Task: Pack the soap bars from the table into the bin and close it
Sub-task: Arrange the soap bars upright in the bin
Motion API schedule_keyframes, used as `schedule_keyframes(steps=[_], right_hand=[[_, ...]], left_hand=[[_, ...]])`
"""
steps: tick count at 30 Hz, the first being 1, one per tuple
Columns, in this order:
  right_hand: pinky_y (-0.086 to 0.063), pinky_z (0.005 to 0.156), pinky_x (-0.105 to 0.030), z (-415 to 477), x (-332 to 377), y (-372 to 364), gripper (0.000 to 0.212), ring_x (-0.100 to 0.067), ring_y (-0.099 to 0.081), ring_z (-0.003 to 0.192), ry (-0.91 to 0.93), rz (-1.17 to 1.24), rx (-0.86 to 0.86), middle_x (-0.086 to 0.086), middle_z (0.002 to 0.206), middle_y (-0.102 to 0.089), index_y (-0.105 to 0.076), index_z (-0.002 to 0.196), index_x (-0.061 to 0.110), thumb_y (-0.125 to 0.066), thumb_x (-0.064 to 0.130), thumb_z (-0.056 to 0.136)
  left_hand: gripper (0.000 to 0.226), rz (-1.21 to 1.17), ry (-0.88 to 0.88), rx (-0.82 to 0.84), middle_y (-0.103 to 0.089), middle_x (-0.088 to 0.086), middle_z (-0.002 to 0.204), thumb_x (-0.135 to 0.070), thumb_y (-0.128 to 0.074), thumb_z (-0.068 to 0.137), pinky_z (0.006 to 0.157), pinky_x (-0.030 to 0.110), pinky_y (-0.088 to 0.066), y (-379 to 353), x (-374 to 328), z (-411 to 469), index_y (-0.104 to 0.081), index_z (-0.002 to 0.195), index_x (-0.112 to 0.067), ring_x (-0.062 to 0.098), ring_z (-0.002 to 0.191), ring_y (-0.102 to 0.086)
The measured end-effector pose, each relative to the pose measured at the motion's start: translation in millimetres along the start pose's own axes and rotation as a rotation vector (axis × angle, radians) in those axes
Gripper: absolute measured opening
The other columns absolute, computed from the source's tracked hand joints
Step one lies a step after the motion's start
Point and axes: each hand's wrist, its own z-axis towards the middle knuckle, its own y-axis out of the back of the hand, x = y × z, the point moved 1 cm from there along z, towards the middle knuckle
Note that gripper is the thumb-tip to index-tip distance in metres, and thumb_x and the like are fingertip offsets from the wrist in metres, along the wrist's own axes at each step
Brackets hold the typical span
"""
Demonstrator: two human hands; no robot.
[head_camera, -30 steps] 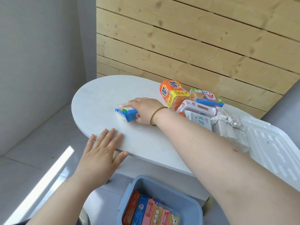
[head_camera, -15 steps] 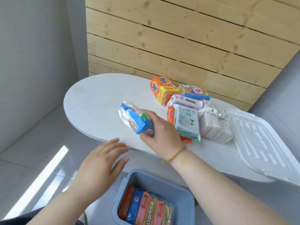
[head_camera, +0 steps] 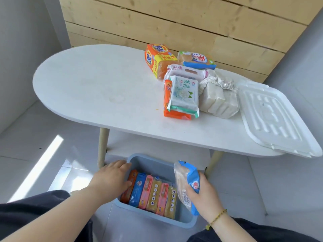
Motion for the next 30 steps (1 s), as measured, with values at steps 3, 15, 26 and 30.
schedule_keyframes(steps=[3,15,26,30], right_hand=[[-0.037,0.070,-0.021,28.4,-22.0,-11.8,0.039,-0.029,-0.060,0.097,-0.245,-0.017,0.010,-0.012,0.112,-0.062,-0.039,0.127,0.010,-0.050,0.014,0.089],[-0.043,0.067,-0.028,70.4,-66.0,-82.6,0.073,-0.026,-0.059,0.089,-0.429,-0.311,0.138,-0.011,0.124,-0.051,0.005,0.145,0.031,-0.037,0.005,0.091],[-0.041,0.065,-0.029,79.3,-76.7,-114.3,0.047,-0.026,-0.062,0.098,-0.550,-0.481,0.141,-0.012,0.127,-0.038,-0.018,0.133,0.011,-0.038,0.003,0.091],[-0.049,0.067,-0.028,75.7,-81.8,-116.1,0.046,-0.023,-0.066,0.092,-0.517,-0.556,0.088,-0.011,0.129,-0.038,-0.021,0.132,0.008,-0.040,0.003,0.091]], left_hand=[[0.071,0.068,-0.014,0.121,-0.011,-0.003,0.155,-0.044,-0.048,0.087,0.116,0.031,-0.013,-27.7,-2.8,12.4,-0.010,0.143,-0.025,0.015,0.142,-0.012],[0.112,0.052,0.056,0.292,0.021,0.004,0.153,-0.063,-0.061,0.068,0.115,0.038,0.009,-104.4,20.9,29.8,0.014,0.142,-0.024,0.022,0.139,0.024],[0.116,0.003,0.058,0.329,0.018,-0.002,0.154,-0.070,-0.060,0.062,0.114,0.042,0.011,-124.0,32.2,37.0,0.012,0.142,-0.027,0.013,0.118,0.041],[0.116,-0.007,0.059,0.325,0.019,-0.003,0.154,-0.071,-0.059,0.061,0.113,0.041,0.013,-126.6,32.8,37.6,0.012,0.142,-0.028,0.014,0.117,0.042]])
